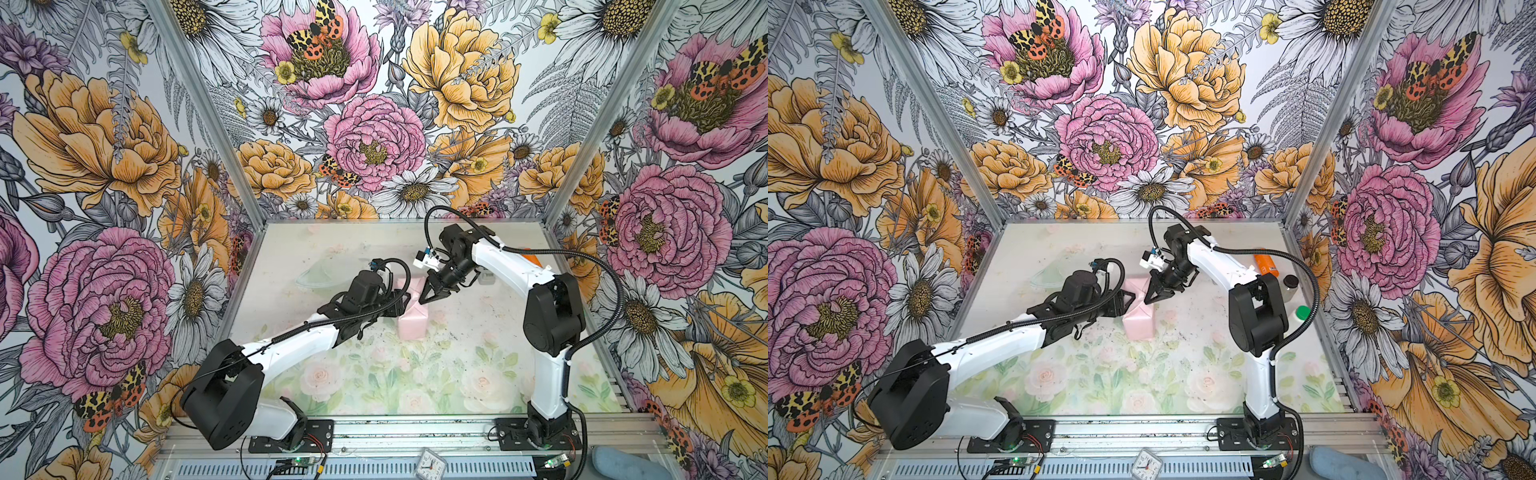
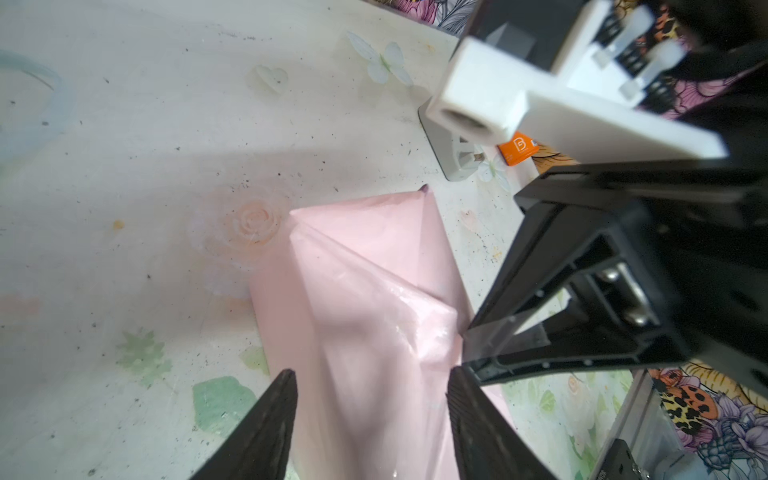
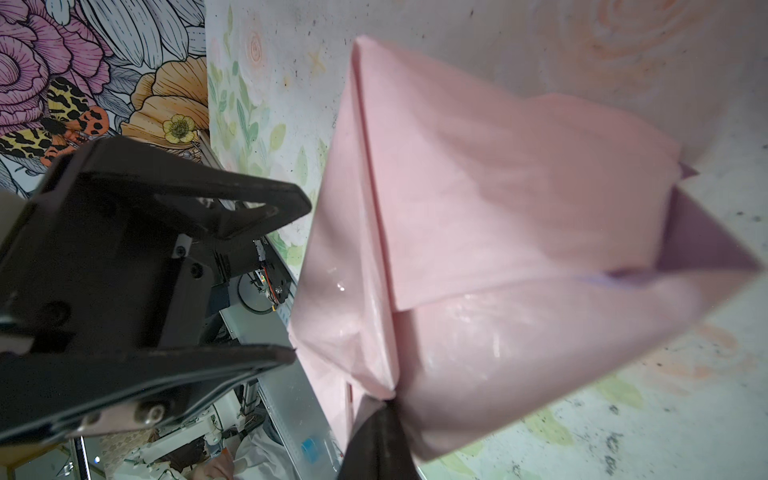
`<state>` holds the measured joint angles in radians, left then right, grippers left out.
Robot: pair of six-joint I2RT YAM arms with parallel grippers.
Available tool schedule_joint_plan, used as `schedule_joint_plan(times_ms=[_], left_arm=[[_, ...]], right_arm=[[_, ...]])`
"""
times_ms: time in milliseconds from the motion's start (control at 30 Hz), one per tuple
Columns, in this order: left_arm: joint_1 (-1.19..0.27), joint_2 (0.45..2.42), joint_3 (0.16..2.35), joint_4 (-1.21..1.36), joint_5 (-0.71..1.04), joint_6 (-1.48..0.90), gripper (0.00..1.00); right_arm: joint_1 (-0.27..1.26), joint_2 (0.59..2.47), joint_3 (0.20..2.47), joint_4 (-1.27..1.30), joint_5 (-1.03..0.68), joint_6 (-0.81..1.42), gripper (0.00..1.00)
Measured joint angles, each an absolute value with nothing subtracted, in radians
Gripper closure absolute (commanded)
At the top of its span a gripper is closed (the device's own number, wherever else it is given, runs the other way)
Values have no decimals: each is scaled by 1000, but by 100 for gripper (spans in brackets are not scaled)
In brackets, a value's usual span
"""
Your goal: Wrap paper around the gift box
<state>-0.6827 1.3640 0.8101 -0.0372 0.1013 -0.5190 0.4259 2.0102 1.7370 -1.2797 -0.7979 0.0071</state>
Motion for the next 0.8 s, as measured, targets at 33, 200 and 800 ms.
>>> schedule_joint_plan(times_ms=[33,200,800], left_arm=[[-683,1354,810,-28,109,-512,41],[-683,1341,810,13,150,-485,41],[-722,1439,857,61,192,-413,52]], right_arm=[[426,2010,1737,-1280,-798,7,100],[426,2011,1738,-1281,-798,7,100],[426,2011,1738,-1282,-798,7,100]])
